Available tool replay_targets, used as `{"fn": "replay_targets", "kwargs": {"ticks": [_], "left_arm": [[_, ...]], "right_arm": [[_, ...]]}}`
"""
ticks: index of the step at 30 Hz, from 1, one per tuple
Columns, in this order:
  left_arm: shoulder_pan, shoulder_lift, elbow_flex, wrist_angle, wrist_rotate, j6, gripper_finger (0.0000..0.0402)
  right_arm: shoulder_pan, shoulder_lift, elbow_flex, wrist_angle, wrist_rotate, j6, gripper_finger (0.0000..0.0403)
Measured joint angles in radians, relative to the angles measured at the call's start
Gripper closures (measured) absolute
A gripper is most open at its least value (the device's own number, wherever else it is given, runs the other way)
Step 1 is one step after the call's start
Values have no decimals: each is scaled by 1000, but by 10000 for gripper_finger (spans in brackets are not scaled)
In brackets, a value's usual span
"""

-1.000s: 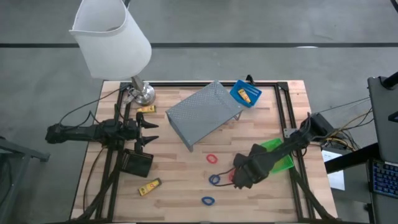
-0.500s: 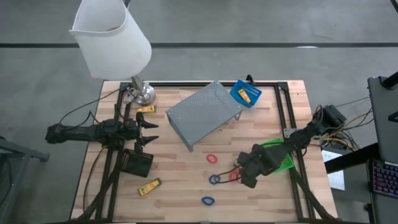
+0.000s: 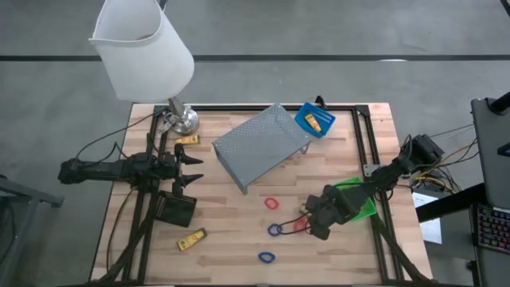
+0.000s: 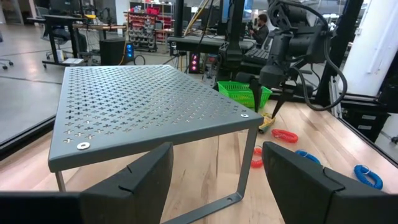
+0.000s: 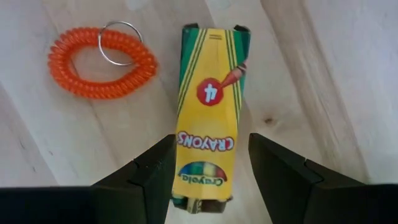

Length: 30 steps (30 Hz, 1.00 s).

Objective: Pick & Place Office Desk Supplies
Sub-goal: Put the crayon box into the blue basket

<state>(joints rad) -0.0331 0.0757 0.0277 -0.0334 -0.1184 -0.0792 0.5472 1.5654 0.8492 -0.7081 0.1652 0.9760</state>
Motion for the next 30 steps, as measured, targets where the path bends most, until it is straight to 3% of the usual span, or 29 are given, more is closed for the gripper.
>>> {"fn": "replay_targets", "kwargs": {"ticks": [30], "left_arm": [[0, 0, 0, 0, 0, 0, 148]], "right_arm": [[0, 0, -77, 145, 17, 11, 204]]}}
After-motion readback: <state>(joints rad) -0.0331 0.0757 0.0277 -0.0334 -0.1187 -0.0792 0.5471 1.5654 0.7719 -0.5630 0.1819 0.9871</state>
